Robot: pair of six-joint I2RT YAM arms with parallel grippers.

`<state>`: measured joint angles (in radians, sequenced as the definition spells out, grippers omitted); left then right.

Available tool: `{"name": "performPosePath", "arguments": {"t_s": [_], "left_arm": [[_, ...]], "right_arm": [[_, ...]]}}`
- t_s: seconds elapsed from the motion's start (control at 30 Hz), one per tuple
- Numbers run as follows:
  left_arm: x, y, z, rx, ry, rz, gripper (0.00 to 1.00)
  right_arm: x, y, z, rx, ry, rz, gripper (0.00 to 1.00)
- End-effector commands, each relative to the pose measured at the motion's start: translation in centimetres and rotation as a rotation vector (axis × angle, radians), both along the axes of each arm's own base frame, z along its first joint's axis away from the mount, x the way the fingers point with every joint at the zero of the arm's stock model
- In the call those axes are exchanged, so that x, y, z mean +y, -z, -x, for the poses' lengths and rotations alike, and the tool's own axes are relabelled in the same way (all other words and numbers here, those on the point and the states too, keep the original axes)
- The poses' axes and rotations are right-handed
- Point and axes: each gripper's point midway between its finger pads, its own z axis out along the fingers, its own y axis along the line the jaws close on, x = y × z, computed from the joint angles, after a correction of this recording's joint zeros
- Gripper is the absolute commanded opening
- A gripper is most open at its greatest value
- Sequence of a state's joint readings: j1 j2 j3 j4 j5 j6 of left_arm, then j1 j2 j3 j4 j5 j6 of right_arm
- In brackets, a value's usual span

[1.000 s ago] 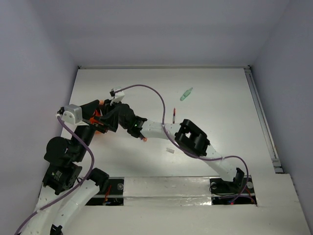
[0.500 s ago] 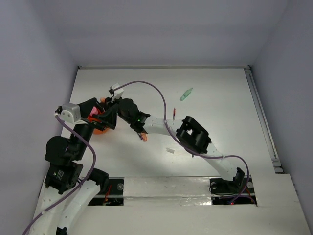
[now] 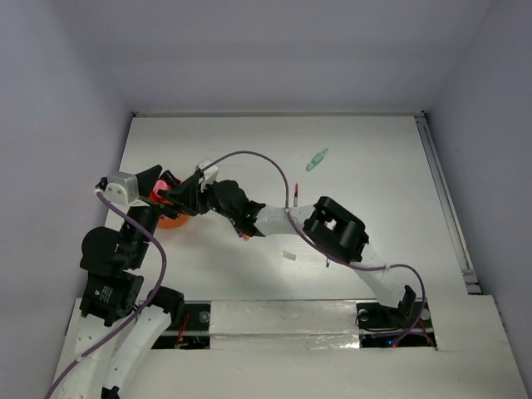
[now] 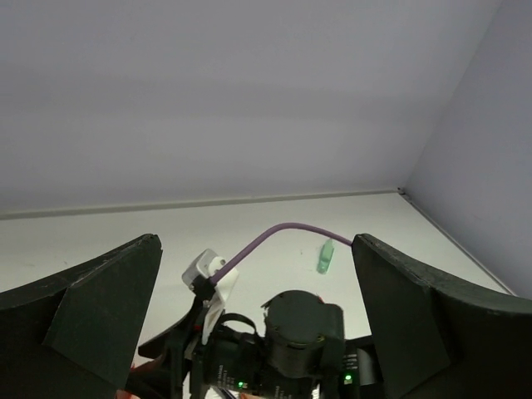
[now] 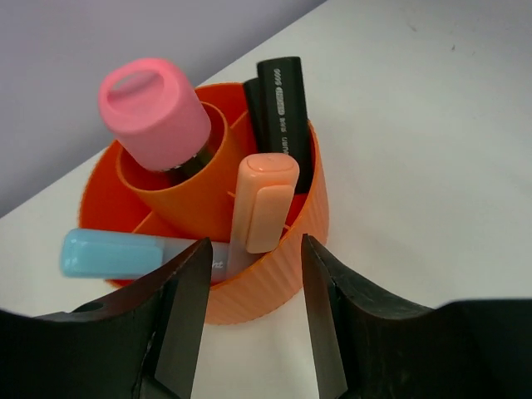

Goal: Sort the stationery into containers
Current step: Place the pen in the storage box.

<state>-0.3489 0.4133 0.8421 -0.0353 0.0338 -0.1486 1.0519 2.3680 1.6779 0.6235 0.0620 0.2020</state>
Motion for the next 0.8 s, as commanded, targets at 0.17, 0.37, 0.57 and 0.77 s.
{"name": "performPosePath", "arguments": {"t_s": [0.17,0.37,0.57,0.77], "left_arm": [[-0.1,-0.5,-0.8,-0.022,0.004,0.017,0.99],[-0.8,0.1,-1.5,0.008,0.024,0.015,0.99],[-2.8,0.7,-2.0,0.083,0.124,0.055,0.99],[-2.9,2.4,-1.7,0.160,0.139,0.188,0.99]], "right_arm": [[-1.6,-10.7,2.8,-0.089,-0.105,-0.137,0.57],[-5.2,-11.1,4.9,-0.026,-0.107,-0.055,0.53],[-12.9,-9.8,5.4,0.088,0.055,0.078,0.00],[-20.0,-4.2,5.4,0.261,0.169,0.257,0.08]]}}
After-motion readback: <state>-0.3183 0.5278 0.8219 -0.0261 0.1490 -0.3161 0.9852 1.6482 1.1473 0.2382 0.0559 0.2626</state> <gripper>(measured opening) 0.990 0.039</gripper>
